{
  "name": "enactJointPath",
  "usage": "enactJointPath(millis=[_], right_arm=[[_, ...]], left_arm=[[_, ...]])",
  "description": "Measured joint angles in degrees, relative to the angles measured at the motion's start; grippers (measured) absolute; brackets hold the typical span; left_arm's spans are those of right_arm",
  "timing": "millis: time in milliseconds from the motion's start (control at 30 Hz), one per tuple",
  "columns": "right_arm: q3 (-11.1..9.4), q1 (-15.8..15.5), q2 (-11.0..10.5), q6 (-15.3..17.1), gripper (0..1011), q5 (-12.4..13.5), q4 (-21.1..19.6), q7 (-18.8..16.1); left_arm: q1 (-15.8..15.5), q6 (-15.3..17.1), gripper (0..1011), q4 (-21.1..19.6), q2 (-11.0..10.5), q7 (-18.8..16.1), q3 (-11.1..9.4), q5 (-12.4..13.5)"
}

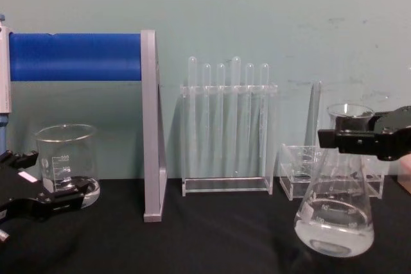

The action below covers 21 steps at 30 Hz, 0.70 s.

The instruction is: Grasp the erlenmeyer flask with one hand, shake it three times, then place it back.

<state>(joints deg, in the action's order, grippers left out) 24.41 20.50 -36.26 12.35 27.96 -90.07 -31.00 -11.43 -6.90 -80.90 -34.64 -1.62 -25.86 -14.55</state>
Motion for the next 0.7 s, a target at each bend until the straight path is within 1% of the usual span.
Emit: enactJointPath(millis=[433,700], right_arm=[[1.3,0.9,-0.1,0.4,457,0.0,0.4,-0.5],[1.8,1.2,-0.1,0.6,457,0.0,0.3,-0.6]], left_arm=[[0.0,0.0,1001,0.0,0.0,0.0,0.0,0.0],[0.0,0.0,1001,0.0,0.0,0.0,0.0,0.0]])
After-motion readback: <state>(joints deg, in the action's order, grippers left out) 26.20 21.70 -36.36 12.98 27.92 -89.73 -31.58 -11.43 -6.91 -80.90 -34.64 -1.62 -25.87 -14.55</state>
